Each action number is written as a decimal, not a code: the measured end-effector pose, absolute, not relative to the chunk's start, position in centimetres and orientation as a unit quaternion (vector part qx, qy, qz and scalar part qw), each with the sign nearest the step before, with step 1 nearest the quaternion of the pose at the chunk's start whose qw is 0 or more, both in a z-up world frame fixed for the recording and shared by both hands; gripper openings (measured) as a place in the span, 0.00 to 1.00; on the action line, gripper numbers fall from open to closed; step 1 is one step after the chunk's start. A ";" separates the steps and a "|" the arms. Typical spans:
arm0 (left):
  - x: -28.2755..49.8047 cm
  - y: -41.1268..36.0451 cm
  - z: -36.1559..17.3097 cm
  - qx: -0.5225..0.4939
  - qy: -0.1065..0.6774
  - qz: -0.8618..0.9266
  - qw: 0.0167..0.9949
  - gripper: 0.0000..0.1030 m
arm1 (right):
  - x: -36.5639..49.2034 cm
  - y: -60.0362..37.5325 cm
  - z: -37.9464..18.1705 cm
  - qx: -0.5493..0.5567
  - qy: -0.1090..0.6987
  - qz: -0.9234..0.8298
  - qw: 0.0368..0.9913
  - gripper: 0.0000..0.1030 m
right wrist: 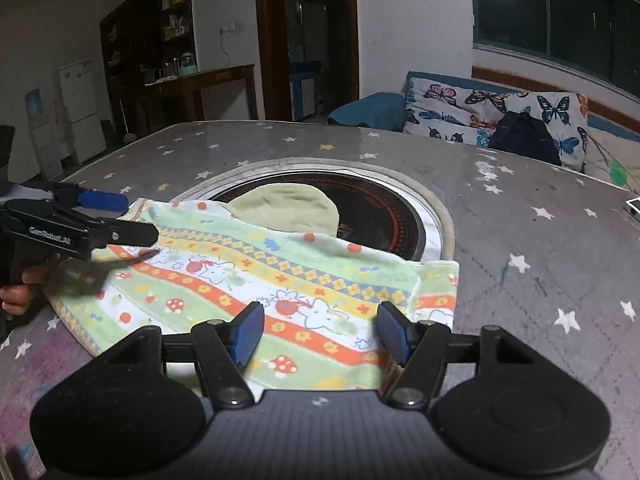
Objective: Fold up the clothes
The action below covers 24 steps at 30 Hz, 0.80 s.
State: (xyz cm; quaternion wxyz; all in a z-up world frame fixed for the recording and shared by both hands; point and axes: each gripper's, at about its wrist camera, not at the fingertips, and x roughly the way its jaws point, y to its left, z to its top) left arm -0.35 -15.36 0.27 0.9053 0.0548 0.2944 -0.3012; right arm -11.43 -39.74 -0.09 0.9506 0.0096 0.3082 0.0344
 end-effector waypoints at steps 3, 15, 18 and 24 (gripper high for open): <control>-1.1 -15.2 1.1 0.033 0.270 -0.335 0.902 1.00 | -11.4 -39.8 0.2 0.007 0.302 0.036 0.953 0.63; 1.3 -15.5 0.3 0.002 0.300 -0.325 0.897 1.00 | -9.9 -40.1 0.1 0.004 0.309 0.017 0.951 0.64; 0.8 -13.4 0.7 0.000 0.278 -0.300 0.912 1.00 | -10.6 -40.1 0.1 0.002 0.301 0.020 0.953 0.71; 1.6 -9.3 -0.2 -0.015 0.291 -0.240 0.926 1.00 | -11.0 -40.6 -0.6 0.014 0.301 0.009 0.953 0.78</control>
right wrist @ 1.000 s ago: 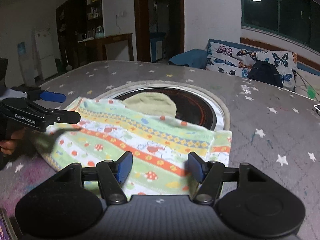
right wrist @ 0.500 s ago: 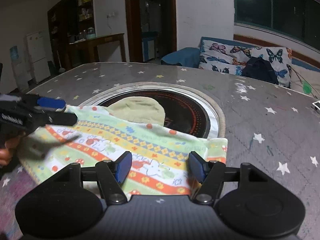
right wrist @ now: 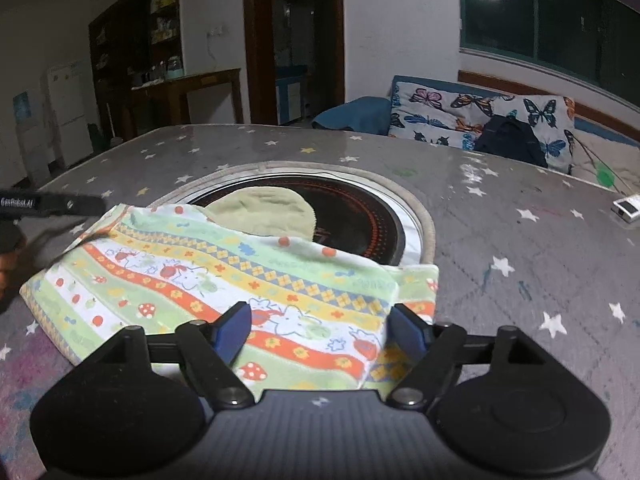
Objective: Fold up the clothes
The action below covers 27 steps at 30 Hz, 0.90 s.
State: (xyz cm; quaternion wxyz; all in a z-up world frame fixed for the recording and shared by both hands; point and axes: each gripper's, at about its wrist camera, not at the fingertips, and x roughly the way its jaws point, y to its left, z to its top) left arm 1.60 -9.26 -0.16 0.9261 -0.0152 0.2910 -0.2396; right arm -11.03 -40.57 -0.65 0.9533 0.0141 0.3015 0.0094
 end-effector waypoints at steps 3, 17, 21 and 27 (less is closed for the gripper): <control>2.4 -7.8 -0.7 -0.036 0.312 -0.225 0.922 1.00 | -11.0 -40.7 -0.7 0.019 0.303 0.006 0.953 0.82; 2.1 -10.0 -1.3 0.054 0.326 -0.201 0.922 1.00 | -10.7 -41.0 -1.1 0.027 0.317 0.001 0.948 1.00; 2.2 -10.1 -1.3 0.056 0.326 -0.200 0.922 1.00 | -10.6 -41.1 -1.1 0.030 0.318 0.002 0.947 1.00; 2.3 -10.1 -1.5 0.054 0.326 -0.200 0.922 1.00 | -10.7 -41.2 -1.2 0.031 0.319 0.002 0.947 1.00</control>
